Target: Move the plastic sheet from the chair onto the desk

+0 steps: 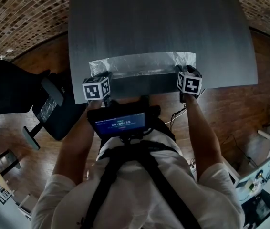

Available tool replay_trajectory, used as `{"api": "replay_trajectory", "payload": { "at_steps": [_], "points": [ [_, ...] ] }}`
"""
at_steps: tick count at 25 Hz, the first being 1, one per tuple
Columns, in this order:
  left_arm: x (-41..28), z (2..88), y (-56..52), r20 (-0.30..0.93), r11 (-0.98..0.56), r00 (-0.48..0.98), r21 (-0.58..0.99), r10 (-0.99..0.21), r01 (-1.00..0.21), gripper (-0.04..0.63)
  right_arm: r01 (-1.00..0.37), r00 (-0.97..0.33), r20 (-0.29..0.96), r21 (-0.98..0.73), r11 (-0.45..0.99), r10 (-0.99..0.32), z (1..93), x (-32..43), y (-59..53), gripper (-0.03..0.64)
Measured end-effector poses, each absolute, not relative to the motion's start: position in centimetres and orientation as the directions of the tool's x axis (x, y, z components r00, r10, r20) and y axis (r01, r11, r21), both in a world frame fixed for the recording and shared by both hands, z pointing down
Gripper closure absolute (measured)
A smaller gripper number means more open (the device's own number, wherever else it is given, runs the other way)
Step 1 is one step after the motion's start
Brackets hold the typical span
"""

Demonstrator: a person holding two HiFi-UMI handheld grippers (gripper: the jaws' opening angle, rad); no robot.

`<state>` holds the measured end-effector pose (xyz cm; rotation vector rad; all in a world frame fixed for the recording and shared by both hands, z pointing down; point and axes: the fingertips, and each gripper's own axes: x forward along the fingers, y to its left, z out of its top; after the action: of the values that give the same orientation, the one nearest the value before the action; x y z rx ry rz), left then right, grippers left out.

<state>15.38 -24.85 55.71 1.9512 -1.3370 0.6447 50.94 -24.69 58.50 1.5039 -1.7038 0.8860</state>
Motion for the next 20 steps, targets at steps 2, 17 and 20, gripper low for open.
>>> {"api": "replay_trajectory", "payload": {
  "at_steps": [2,17,20],
  "points": [
    [15.1,55.8,-24.9,0.718,-0.239,0.347,0.253,-0.603,-0.938,0.531,-0.995,-0.085,0.840,-0.048,0.082,-0.535,58.3,51.3,-25.1,0.334],
    [20.4,51.3,-26.3,0.568,-0.330,0.482,0.355,-0.667,-0.875,0.594,-0.909,-0.293,0.797,-0.061,0.412,-0.528,56.4,40.8,-26.1,0.617],
    [22.0,53.0,-26.1,0.623,-0.317,0.497,0.384,-0.604,-0.867,0.594,-0.874,-0.353,0.812,-0.109,0.474,-0.464,57.4,37.7,-25.9,0.617]
  ]
}}
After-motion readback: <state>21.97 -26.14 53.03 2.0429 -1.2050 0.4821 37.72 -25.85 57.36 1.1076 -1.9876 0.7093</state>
